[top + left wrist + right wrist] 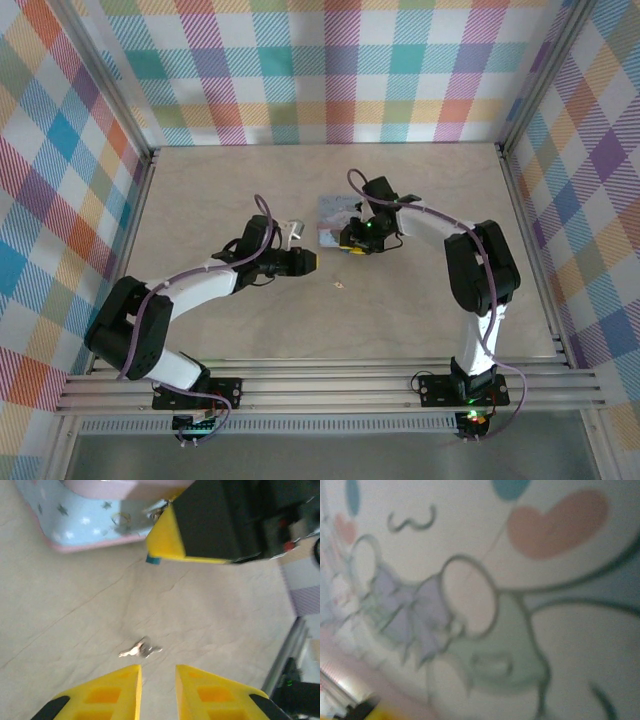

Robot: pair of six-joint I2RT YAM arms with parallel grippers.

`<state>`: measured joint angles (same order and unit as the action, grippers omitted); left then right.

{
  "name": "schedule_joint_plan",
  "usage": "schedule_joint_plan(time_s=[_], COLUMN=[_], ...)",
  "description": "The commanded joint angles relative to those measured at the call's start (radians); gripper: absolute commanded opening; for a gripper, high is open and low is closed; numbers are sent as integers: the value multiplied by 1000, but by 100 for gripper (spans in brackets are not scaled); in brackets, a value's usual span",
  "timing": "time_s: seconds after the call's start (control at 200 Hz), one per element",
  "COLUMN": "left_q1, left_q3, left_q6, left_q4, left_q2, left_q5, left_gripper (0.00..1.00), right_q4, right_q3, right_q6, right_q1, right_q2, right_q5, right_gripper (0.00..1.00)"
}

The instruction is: Unlock a padlock with a key

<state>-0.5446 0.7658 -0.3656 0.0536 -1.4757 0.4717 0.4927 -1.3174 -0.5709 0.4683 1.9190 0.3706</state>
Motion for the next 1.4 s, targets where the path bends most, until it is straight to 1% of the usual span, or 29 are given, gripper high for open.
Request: schedule_joint_plan(time_s=[0.0,0.105,0.195,0.315,0.365,0.385,0.485,0.71,0.865,1.03,1.155,1.245,1.33,1.395], left_q1=[-37,-61,-90,-150,-174,-185,-231,-286,-298,-298,-300,-298,-299,-298], left_q3=[53,73,100,157,180,191,250,382,453,504,513,516,527,526], left_q6=[95,93,89,71,60,58,45,35,35,38,39,42,40,40], left_q4=[-195,-236,-273,-323,-323,-357,-390,-460,-480,-503,-515,-515,-529,-534], left_q2=[20,9,-7,-49,-74,-85,-143,-278,-363,-447,-477,-486,-492,-477], left_q5=[-120,-173,-208,-262,-272,-278,-309,-346,-337,-340,-357,-366,-365,-369], left_gripper=[24,23,24,24,24,24,25,27,27,25,23,19,13,12], right_q4=[16,7,-12,-44,-58,-61,-79,-131,-141,-147,-147,-146,-153,-162], right_q3=[43,60,83,130,155,165,225,411,491,541,562,567,573,576], right_q6=[-16,-33,-53,-89,-102,-106,-128,-182,-189,-189,-183,-172,-165,-162], right_q1=[15,17,18,17,15,15,5,-44,-51,-52,-53,-53,-52,-53], right_q2=[31,20,-6,-75,-111,-125,-193,-338,-416,-450,-470,-477,-476,-476], right_q5=[9,16,19,9,3,0,-21,-51,-72,-71,-74,-72,-63,-56], right_gripper=[39,47,49,53,53,53,53,54,54,54,53,53,53,53])
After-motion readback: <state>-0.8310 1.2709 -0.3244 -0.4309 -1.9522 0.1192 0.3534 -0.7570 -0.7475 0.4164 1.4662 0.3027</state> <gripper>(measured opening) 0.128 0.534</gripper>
